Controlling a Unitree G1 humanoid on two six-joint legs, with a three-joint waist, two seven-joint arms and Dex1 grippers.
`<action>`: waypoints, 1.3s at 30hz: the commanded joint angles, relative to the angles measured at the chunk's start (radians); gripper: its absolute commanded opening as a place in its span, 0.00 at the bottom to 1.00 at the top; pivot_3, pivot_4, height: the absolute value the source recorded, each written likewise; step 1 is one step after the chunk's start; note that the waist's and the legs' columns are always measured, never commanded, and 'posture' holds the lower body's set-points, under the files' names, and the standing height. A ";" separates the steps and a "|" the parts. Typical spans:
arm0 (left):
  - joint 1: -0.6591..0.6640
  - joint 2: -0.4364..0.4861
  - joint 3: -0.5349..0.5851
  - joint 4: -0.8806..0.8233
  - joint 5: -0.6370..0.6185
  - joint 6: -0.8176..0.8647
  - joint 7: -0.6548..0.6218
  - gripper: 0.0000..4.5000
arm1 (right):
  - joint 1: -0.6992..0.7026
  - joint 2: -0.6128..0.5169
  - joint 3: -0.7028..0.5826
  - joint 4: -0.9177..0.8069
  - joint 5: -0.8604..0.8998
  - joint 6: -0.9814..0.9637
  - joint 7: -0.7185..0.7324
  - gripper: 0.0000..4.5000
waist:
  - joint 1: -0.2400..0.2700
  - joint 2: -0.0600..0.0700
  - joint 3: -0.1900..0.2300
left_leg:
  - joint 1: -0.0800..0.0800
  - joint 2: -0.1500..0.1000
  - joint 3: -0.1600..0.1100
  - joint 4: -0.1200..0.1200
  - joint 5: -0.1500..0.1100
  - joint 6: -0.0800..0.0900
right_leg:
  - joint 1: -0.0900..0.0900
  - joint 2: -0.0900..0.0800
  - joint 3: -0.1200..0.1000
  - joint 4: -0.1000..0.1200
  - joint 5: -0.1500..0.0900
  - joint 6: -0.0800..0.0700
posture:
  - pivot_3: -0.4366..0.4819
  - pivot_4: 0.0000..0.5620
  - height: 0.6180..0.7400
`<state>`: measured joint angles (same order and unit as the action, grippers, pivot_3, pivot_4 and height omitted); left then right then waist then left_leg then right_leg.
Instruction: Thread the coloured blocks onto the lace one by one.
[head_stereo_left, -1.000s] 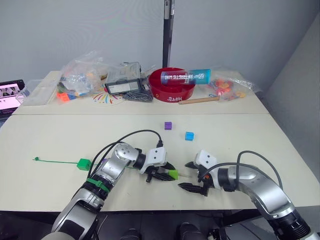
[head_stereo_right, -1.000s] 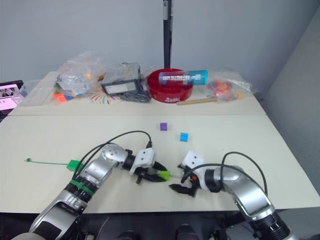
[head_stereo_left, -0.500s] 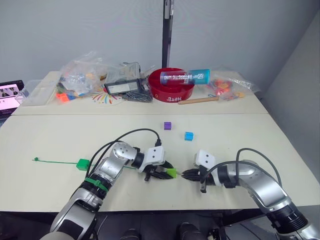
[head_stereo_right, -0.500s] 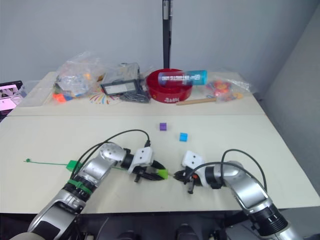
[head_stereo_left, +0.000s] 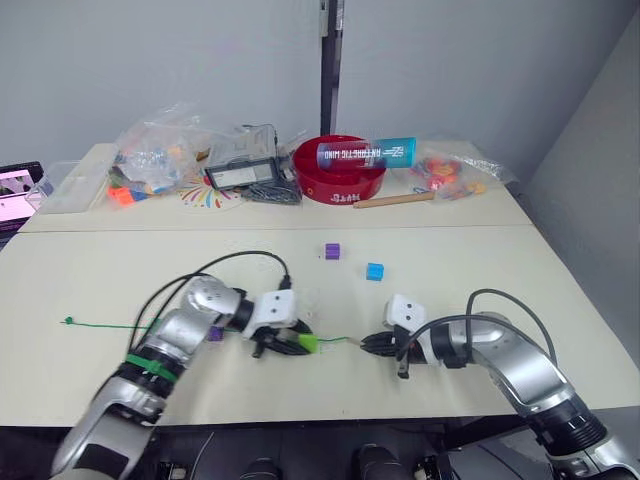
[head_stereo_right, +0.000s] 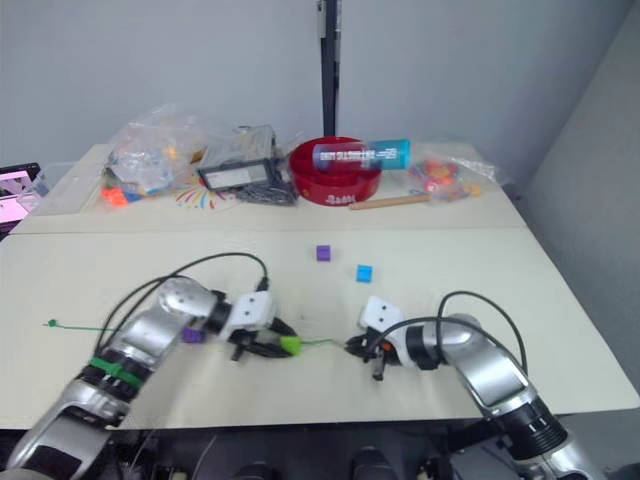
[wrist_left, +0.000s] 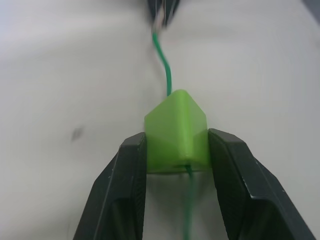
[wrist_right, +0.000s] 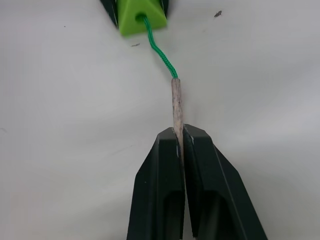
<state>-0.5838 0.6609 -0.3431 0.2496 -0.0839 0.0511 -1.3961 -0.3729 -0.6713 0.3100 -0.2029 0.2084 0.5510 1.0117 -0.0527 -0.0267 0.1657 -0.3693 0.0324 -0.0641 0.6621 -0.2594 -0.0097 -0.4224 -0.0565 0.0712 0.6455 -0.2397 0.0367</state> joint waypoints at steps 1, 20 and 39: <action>0.021 0.052 0.037 -0.019 -0.016 0.018 -0.027 0.30 | -0.037 0.006 0.003 -0.012 -0.001 -0.012 0.018 0.00 | 0.004 0.000 0.000 | 0.000 0.000 0.000 0.000 0.000 0.000 | 0.000 0.000 0.000 0.000 0.000 0.000 | 0.48 0.27 0.92; 0.065 0.196 0.122 0.227 0.014 -0.198 -0.065 0.30 | -0.124 0.062 0.058 0.015 -0.018 -0.013 0.055 0.00 | -0.011 0.001 0.000 | 0.002 0.001 0.001 0.000 0.000 0.000 | 0.000 0.001 0.000 0.003 0.000 -0.001 | 0.48 0.27 0.92; 0.026 0.158 0.190 -0.218 -0.181 0.183 -0.049 0.99 | -0.245 0.177 0.118 0.008 -0.036 0.142 0.004 0.00 | -0.007 0.000 0.001 | -0.002 0.001 0.000 0.000 0.000 0.000 | -0.003 0.000 -0.001 0.002 0.000 -0.001 | 0.48 0.27 0.92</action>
<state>-0.5482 0.8463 -0.1436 0.0782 -0.2605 0.2202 -1.4866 -0.5878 -0.5126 0.4207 -0.1727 0.1774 0.6869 1.0276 -0.0600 -0.0270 0.1671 -0.3712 0.0333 -0.0645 0.6620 -0.2595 -0.0096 -0.4249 -0.0562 0.0704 0.6473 -0.2401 0.0359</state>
